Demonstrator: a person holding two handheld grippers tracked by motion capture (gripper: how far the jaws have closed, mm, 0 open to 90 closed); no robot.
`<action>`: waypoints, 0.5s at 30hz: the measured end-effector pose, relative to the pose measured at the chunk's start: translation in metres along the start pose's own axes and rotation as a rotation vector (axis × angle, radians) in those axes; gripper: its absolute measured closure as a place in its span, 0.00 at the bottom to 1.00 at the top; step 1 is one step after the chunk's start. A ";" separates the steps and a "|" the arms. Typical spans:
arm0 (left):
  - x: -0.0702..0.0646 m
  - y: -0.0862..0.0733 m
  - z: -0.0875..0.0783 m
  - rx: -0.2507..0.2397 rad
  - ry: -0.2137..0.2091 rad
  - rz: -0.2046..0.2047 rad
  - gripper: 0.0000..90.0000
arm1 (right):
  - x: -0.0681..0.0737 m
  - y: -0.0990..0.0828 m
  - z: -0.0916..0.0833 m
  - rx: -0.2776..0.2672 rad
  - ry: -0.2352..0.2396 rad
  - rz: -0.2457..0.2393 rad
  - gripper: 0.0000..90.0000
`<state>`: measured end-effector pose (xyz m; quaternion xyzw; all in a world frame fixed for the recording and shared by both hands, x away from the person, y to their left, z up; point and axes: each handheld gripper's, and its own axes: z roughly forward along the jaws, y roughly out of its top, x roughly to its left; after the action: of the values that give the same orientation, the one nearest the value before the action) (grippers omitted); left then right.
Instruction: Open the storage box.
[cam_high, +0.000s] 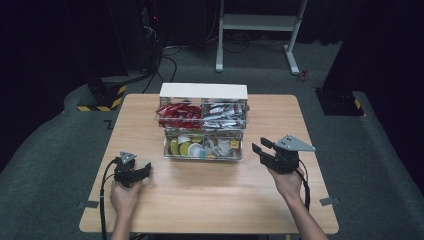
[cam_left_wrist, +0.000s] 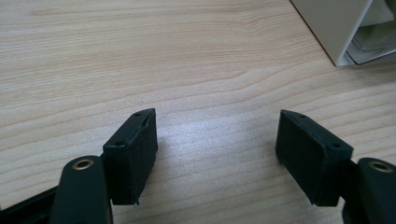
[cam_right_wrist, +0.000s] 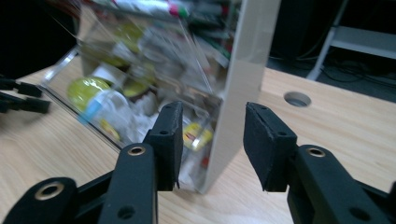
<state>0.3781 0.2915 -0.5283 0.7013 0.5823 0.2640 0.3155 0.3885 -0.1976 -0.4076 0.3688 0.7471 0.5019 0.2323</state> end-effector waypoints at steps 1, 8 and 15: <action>0.000 0.000 0.000 0.000 0.000 0.000 0.33 | 0.001 0.004 0.000 -0.002 0.009 -0.005 0.66; 0.000 0.000 0.000 0.000 0.000 0.000 0.33 | 0.005 0.023 0.000 -0.006 0.040 -0.022 0.72; 0.000 0.000 0.000 0.000 0.000 0.000 0.33 | 0.009 0.040 -0.002 -0.024 0.062 -0.036 0.72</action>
<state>0.3780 0.2916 -0.5283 0.7013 0.5822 0.2639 0.3154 0.3947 -0.1827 -0.3698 0.3367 0.7543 0.5177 0.2228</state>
